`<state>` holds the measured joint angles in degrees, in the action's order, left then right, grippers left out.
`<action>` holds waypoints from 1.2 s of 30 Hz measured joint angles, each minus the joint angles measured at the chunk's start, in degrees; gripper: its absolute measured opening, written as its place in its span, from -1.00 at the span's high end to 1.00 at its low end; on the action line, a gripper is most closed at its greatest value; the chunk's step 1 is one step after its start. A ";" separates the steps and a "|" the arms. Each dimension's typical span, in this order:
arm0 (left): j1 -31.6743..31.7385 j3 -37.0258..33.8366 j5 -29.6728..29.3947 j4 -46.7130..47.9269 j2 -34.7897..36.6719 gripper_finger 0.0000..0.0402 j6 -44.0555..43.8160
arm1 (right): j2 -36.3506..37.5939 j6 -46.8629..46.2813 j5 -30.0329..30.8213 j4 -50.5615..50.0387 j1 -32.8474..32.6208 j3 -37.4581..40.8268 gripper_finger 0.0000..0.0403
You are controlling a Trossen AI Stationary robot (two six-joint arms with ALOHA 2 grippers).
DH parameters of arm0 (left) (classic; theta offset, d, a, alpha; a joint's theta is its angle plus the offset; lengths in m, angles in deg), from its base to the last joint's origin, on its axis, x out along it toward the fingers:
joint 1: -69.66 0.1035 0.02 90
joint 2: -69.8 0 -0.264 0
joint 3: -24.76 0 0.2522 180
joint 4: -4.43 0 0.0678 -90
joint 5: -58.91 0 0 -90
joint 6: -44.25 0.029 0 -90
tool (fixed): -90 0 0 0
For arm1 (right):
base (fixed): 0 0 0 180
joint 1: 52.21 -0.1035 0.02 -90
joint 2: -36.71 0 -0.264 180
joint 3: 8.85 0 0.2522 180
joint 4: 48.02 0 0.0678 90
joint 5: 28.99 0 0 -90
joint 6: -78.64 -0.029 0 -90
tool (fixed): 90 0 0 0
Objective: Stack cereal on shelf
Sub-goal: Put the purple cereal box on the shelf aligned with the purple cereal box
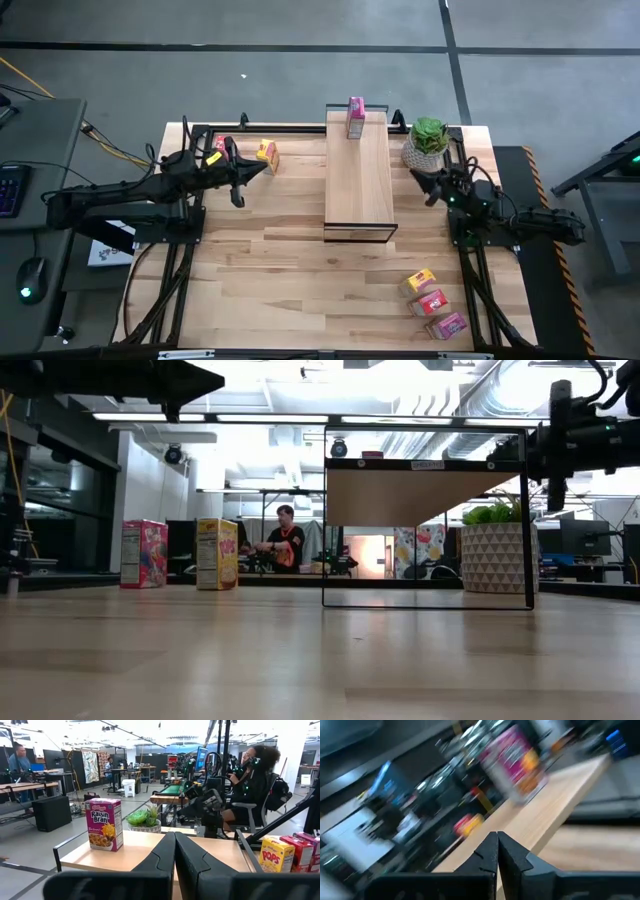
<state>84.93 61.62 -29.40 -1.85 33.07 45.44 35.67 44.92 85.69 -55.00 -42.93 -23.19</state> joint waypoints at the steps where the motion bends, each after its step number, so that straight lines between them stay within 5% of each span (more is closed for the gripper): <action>1: 0.00 0.00 0.00 -0.20 0.00 1.00 0.02 | 0.00 0.42 2.30 1.00 0.00 0.00 1.00; 5: 0.00 0.02 0.00 -0.45 0.00 1.00 -0.04 | 0.00 -0.28 6.04 10.16 0.04 0.00 1.00; 10: 0.00 0.02 0.00 -0.43 0.00 1.00 0.13 | -1.31 6.72 -4.08 24.19 -0.09 -0.58 0.92; 15: 0.02 0.02 0.00 -0.36 0.00 1.00 0.11 | -6.79 11.62 -6.88 22.77 -0.07 -6.44 0.53; 19: 0.01 0.02 0.00 -0.32 0.00 1.00 0.11 | -14.83 13.26 -15.30 20.91 -0.07 -14.31 0.08; 23: 0.00 0.02 0.00 -0.31 0.00 0.99 -0.07 | -25.31 13.24 -22.30 10.84 -0.07 -26.03 -0.27; 28: 0.00 0.03 0.00 0.09 0.00 0.98 -0.04 | -39.38 12.54 -30.91 -6.17 -1.26 -44.47 -0.42; 36: 0.00 0.04 0.00 1.41 0.00 0.98 0.01 | -61.32 -5.17 -31.57 -59.10 -10.73 -76.84 -0.42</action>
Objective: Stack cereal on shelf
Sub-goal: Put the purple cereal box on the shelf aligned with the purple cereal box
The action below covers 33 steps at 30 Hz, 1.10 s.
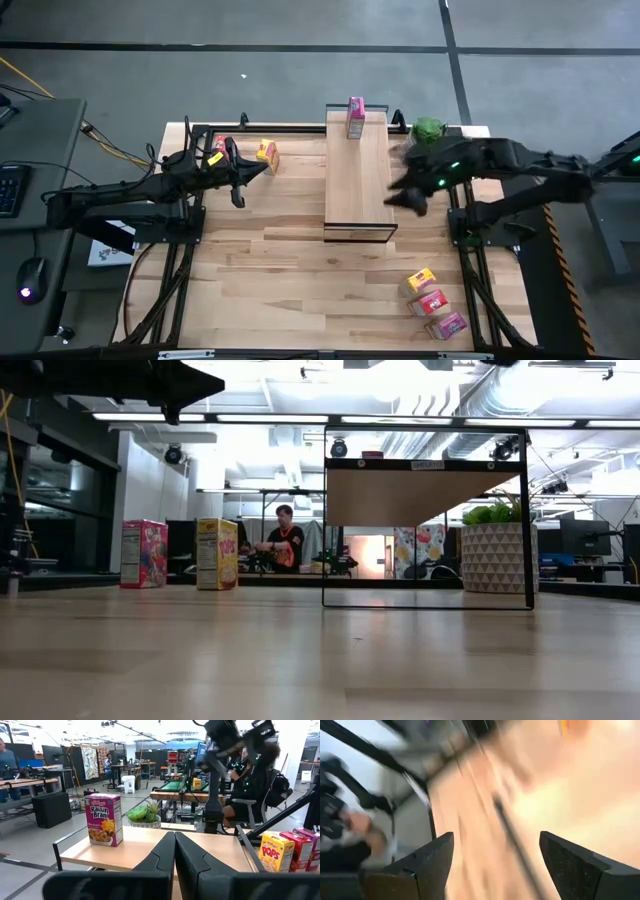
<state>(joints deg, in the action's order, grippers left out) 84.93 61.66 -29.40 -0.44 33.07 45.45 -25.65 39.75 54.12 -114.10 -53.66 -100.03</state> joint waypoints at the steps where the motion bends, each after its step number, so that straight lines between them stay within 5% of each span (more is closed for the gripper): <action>1: 0.00 0.00 0.00 0.00 -0.02 0.98 -0.01 | -2.40 -3.94 -0.02 -5.13 -2.00 -2.90 -0.42; 11: 0.02 0.00 0.00 -0.25 0.00 0.98 -0.04 | -18.39 -44.99 0.58 -37.48 -26.23 -22.26 -0.42; 17: 0.01 0.00 0.02 -0.98 -0.02 0.98 0.01 | -24.09 -64.46 -0.54 -34.12 -38.82 -22.19 -0.42; 26: 0.00 0.00 0.04 -0.73 0.00 0.98 -1.75 | -34.51 -91.05 -11.66 -33.32 -50.61 -22.04 -0.42; 33: 0.00 0.00 0.07 -0.51 0.00 0.98 -3.11 | -40.41 -91.09 -10.60 -32.16 -53.48 -22.04 -0.42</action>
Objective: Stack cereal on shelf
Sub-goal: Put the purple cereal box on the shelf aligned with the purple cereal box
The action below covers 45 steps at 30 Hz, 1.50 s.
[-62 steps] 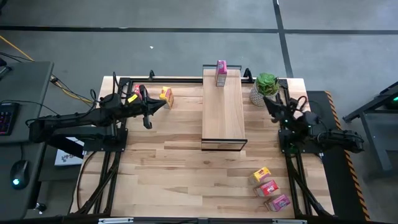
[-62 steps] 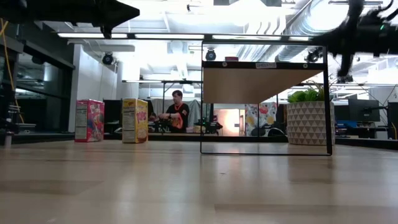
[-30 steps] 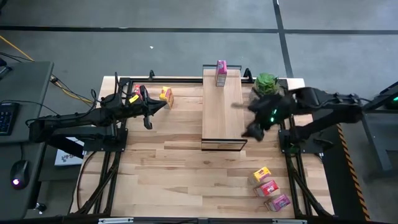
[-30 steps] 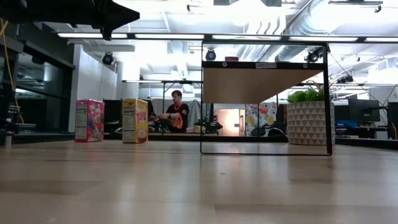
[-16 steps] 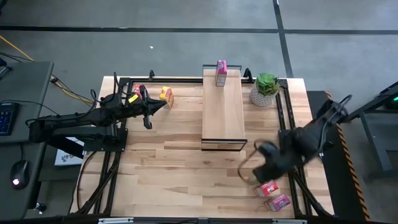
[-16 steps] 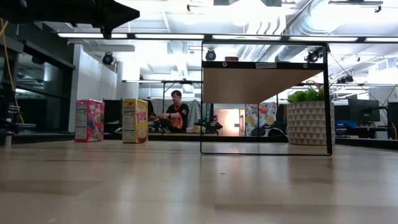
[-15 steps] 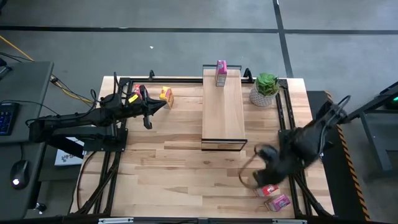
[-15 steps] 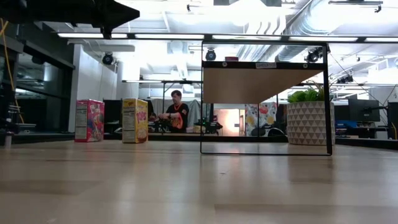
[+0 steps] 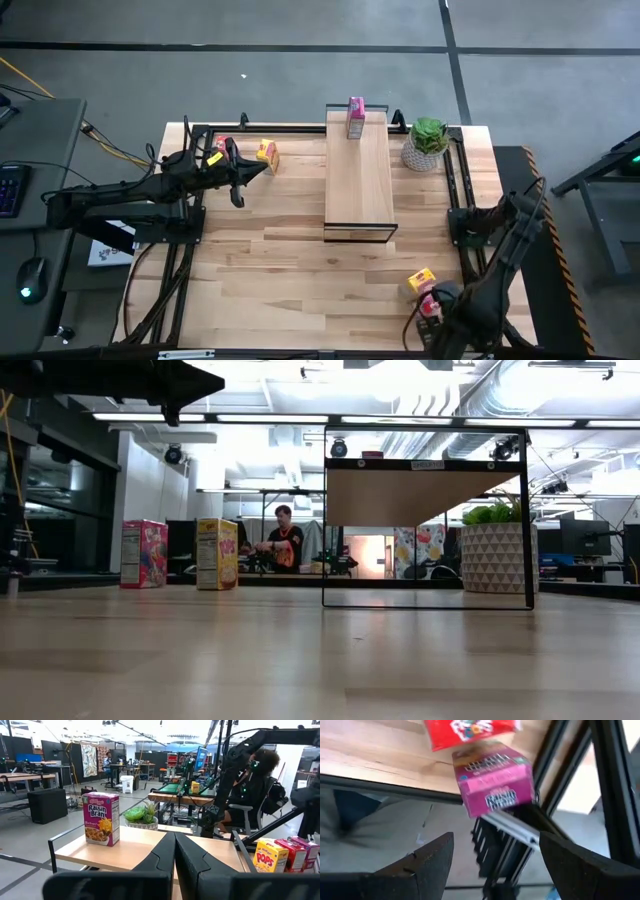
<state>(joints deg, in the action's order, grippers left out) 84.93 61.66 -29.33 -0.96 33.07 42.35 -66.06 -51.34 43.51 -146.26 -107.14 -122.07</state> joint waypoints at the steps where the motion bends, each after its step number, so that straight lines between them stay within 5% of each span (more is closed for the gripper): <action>1: 0.00 0.00 0.00 0.00 0.00 0.98 0.01 | -0.76 1.95 0.41 0.05 -0.02 0.00 -0.42; 13: 0.00 0.00 -0.02 -2.09 0.00 0.98 4.16 | -4.65 18.59 0.47 1.43 2.26 0.00 -0.42; 22: 0.00 0.00 0.04 -2.07 0.00 0.98 4.00 | -4.65 29.82 -13.11 0.87 2.92 0.00 -0.42; 27: 0.00 0.00 0.11 -1.87 0.00 0.98 3.51 | -4.82 33.43 -5.30 -0.06 1.66 0.00 -0.42; 33: 0.00 0.00 0.13 -1.67 0.00 0.98 3.55 | -5.56 41.60 -6.51 -0.64 -1.87 0.01 -0.42; 45: 0.00 0.00 0.15 -1.67 0.00 0.98 3.57 | -5.56 49.98 9.57 -5.48 -7.25 0.02 -0.42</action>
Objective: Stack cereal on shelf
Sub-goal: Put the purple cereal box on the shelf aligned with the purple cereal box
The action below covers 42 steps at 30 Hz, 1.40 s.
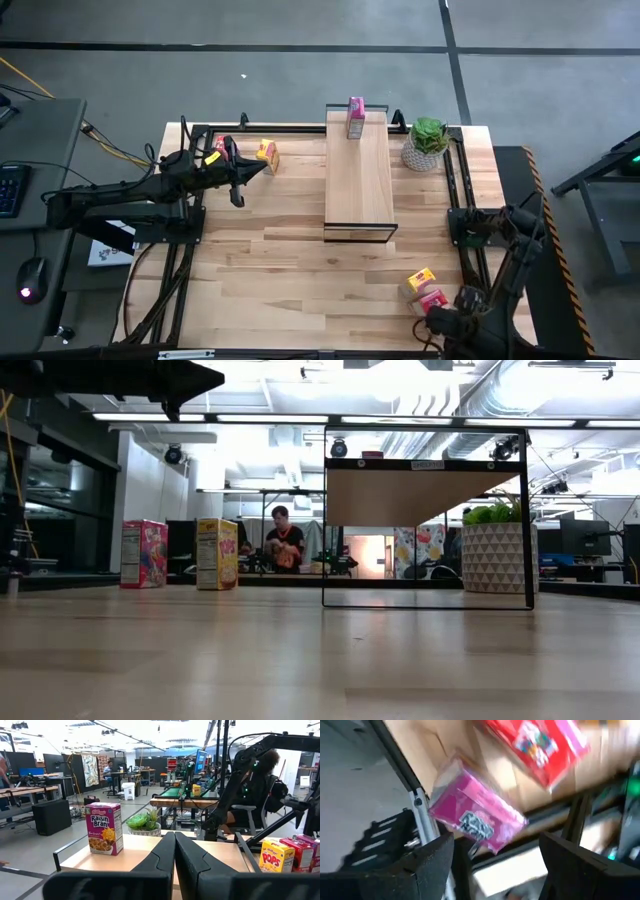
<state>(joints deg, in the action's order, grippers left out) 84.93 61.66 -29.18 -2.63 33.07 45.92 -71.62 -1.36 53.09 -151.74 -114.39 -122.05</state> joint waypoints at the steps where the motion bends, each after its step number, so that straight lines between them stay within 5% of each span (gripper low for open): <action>1: 0.00 0.00 0.00 -0.02 0.00 0.98 0.02 | -0.02 2.15 1.55 0.01 -0.49 0.00 -0.42; 10: 0.00 0.00 0.00 0.00 0.00 0.98 0.02 | -0.02 12.17 10.34 0.26 -1.73 -0.02 -0.42; 20: 0.00 0.00 0.01 0.03 -0.01 0.98 -0.09 | -0.09 15.69 7.87 6.22 -3.03 0.00 -0.42; 42: 0.00 0.00 0.02 0.05 -0.02 0.98 -1.03 | -5.87 24.60 9.60 2.88 -5.39 -0.06 -0.42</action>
<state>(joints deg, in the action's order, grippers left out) 84.93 61.66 -29.16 -2.58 33.04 44.89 -77.49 23.24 62.69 -148.87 -119.78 -122.11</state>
